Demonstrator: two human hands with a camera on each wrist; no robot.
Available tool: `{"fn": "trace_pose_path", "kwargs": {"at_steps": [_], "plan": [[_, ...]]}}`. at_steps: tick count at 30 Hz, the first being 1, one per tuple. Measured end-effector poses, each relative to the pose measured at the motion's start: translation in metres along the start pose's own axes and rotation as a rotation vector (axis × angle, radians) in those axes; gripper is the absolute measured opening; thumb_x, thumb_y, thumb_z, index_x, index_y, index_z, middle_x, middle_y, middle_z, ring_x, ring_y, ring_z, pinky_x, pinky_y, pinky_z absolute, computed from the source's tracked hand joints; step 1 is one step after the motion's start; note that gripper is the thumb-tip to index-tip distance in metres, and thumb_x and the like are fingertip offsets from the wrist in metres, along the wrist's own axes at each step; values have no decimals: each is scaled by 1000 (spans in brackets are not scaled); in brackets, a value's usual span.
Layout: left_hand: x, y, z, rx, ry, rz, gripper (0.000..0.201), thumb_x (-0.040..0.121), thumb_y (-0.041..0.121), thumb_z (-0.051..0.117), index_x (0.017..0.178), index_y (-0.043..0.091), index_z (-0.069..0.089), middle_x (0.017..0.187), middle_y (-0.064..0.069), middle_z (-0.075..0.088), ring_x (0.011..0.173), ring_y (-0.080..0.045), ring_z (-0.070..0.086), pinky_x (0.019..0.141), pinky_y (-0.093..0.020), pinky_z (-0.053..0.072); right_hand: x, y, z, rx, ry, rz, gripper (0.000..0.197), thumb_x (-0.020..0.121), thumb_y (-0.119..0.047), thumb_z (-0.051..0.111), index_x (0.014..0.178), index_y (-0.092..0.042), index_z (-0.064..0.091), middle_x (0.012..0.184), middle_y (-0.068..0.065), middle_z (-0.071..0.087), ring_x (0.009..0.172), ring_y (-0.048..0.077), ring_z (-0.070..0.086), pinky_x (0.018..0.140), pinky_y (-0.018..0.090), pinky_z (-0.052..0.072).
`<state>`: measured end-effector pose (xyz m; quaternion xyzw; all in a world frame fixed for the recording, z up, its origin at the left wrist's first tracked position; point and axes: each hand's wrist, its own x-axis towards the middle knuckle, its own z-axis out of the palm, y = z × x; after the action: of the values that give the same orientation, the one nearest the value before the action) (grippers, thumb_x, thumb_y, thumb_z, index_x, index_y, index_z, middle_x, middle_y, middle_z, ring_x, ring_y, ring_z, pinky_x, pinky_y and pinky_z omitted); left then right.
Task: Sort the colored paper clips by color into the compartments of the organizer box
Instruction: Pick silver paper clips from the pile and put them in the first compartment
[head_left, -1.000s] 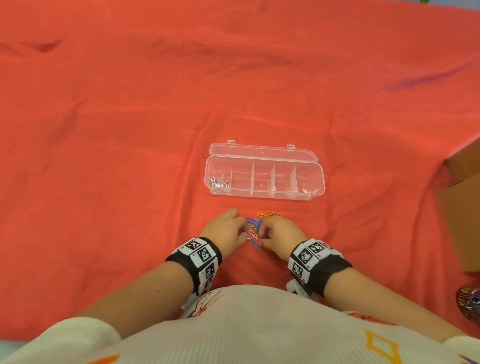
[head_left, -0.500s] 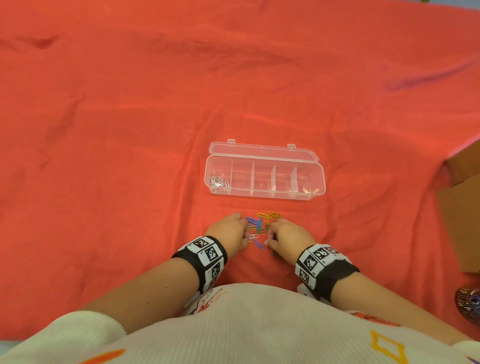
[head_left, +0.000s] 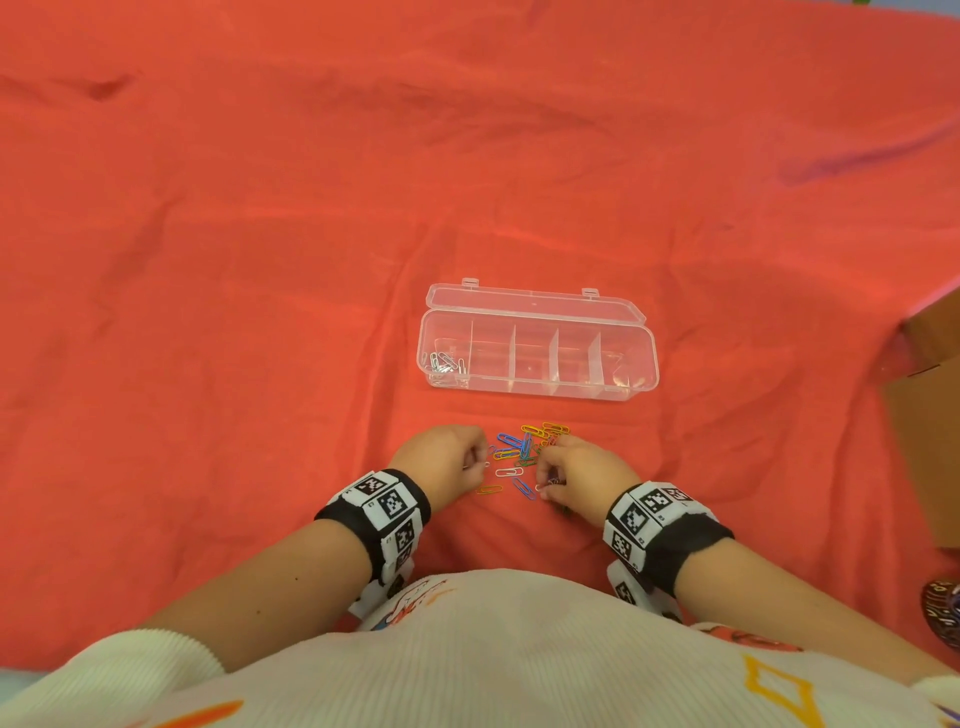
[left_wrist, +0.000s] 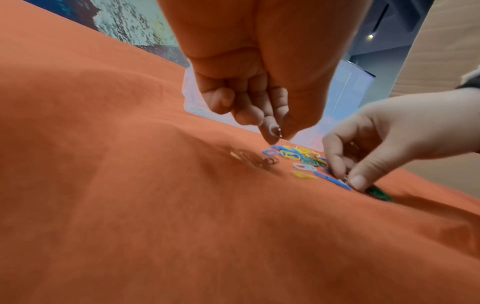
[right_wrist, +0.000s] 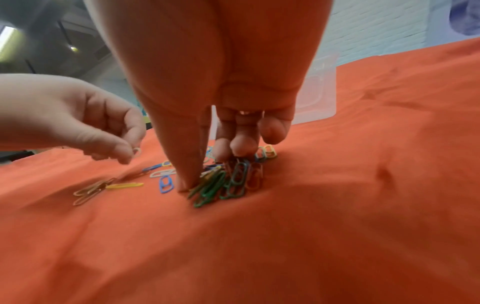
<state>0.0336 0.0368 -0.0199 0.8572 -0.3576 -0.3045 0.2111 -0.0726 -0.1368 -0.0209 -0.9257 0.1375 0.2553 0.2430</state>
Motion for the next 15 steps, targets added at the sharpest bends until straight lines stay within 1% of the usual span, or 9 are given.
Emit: {"fn": "trace_pose_path", "kwargs": {"at_steps": [2, 4, 6, 8, 10, 12, 13, 15], "plan": [[0, -2, -7, -37, 41, 10, 14, 79, 18, 57, 92, 21, 62, 80, 4, 61, 72, -15, 52, 73, -30, 48, 0, -2, 1, -22, -14, 2, 8, 79, -22, 63, 87, -19, 63, 87, -9, 42, 92, 19, 55, 76, 27, 40], [0, -3, -14, -61, 109, 37, 17, 80, 17, 58, 96, 22, 62, 78, 9, 57, 70, -11, 48, 73, -27, 44, 0, -6, 0, -41, -30, 9, 3, 79, -19, 61, 82, -20, 62, 90, -6, 43, 94, 20, 56, 78, 28, 42], [0, -3, -23, -78, 198, 75, 18, 79, 15, 59, 95, 21, 65, 78, 11, 55, 70, -9, 45, 73, -27, 43, 2, -10, -1, -29, -25, 6, 2, 78, -19, 60, 79, -20, 61, 90, -5, 45, 87, 20, 55, 77, 28, 42], [0, -2, -32, -88, 279, 99, 19, 77, 13, 60, 93, 22, 67, 76, 13, 53, 67, -6, 42, 70, -24, 41, 4, -15, -3, 33, 20, -1, 3, 79, -18, 60, 78, -20, 59, 87, -3, 49, 79, 16, 50, 74, 27, 41], [2, -1, -42, -97, 362, 116, 20, 76, 12, 61, 92, 22, 68, 75, 13, 54, 64, -3, 40, 69, -22, 37, 6, -21, -5, 126, 69, -3, 4, 79, -16, 59, 78, -20, 58, 82, -3, 56, 76, 15, 51, 73, 28, 44], [4, 0, -52, -93, 455, 127, 19, 77, 10, 61, 91, 20, 69, 76, 9, 57, 66, -5, 39, 70, -18, 34, 8, -26, -4, 201, 85, 0, 5, 80, -16, 61, 80, -20, 60, 79, -3, 60, 75, 16, 56, 71, 29, 46], [6, 0, -57, -92, 494, 124, 19, 77, 9, 61, 92, 19, 69, 77, 6, 59, 68, -7, 40, 71, -18, 33, 9, -29, -4, 223, 79, 1, 5, 80, -15, 62, 84, -18, 62, 80, -3, 61, 74, 15, 56, 70, 27, 45], [10, -1, -66, -91, 530, 89, 19, 80, 11, 61, 93, 20, 70, 78, 8, 55, 71, -8, 41, 73, -19, 33, 12, -32, -3, 241, 49, 9, 12, 82, -14, 62, 94, -15, 64, 82, -3, 60, 75, 13, 53, 72, 27, 44]]}}
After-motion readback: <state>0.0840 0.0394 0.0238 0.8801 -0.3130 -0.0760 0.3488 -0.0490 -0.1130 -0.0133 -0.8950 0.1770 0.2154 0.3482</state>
